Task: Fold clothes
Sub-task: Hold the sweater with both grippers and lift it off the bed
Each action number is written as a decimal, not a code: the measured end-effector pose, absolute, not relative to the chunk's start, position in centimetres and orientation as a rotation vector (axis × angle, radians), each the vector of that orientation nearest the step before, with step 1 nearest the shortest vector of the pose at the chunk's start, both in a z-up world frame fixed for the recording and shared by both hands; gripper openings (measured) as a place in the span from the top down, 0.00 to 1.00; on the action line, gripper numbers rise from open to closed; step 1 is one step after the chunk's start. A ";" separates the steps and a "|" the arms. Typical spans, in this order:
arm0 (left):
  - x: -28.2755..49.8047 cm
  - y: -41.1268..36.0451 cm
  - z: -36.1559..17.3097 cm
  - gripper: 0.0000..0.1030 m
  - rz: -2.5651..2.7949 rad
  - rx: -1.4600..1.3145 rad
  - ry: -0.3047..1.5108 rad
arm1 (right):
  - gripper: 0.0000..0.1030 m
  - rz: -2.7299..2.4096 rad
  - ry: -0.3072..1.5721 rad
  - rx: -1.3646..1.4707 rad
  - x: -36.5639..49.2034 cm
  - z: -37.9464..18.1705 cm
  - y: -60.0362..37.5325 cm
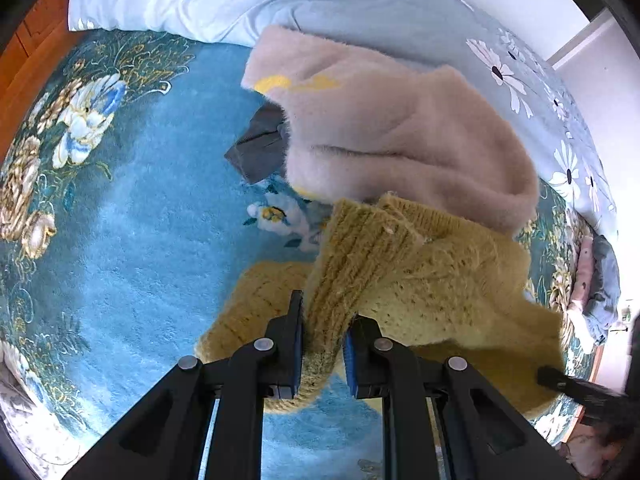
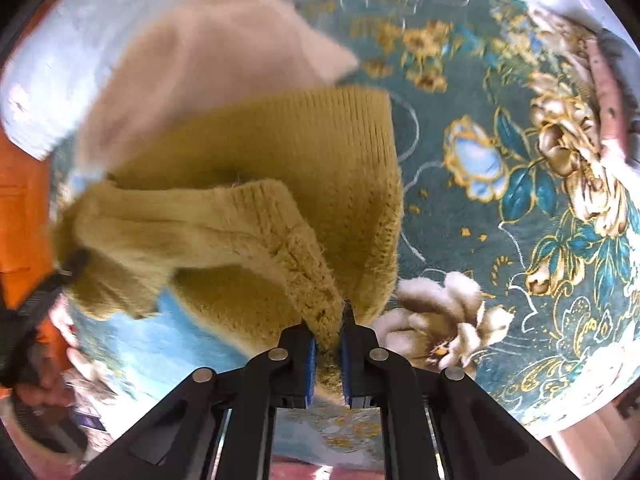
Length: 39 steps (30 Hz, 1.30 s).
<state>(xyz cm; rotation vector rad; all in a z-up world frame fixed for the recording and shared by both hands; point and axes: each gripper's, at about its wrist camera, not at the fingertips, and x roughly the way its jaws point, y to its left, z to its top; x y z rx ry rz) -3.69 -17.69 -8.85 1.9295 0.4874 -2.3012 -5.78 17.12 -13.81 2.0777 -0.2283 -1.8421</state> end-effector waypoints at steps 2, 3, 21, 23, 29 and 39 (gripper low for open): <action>-3.7 -17.8 -8.7 0.82 -2.268 1.955 0.519 | 0.90 -1.842 -0.321 2.006 -5.6 -11.3 17.6; -3.5 -17.9 -8.6 0.79 -2.256 1.963 0.530 | 0.90 -1.831 -0.348 1.969 -5.4 -10.4 17.2; 4.9 -19.4 -9.3 0.70 -2.008 1.977 1.165 | 0.91 -1.730 0.120 1.824 8.0 -8.1 12.0; 3.7 -19.5 -9.6 0.63 -1.967 1.954 1.284 | 0.91 -1.738 0.147 1.815 8.4 -7.9 12.2; -0.7 -19.1 -11.2 0.52 -1.789 1.897 1.604 | 0.91 -1.750 0.262 1.801 11.4 -8.0 12.5; -8.2 -12.8 -19.1 0.52 -1.341 2.188 1.375 | 0.91 -1.807 0.391 1.780 13.4 -7.8 12.2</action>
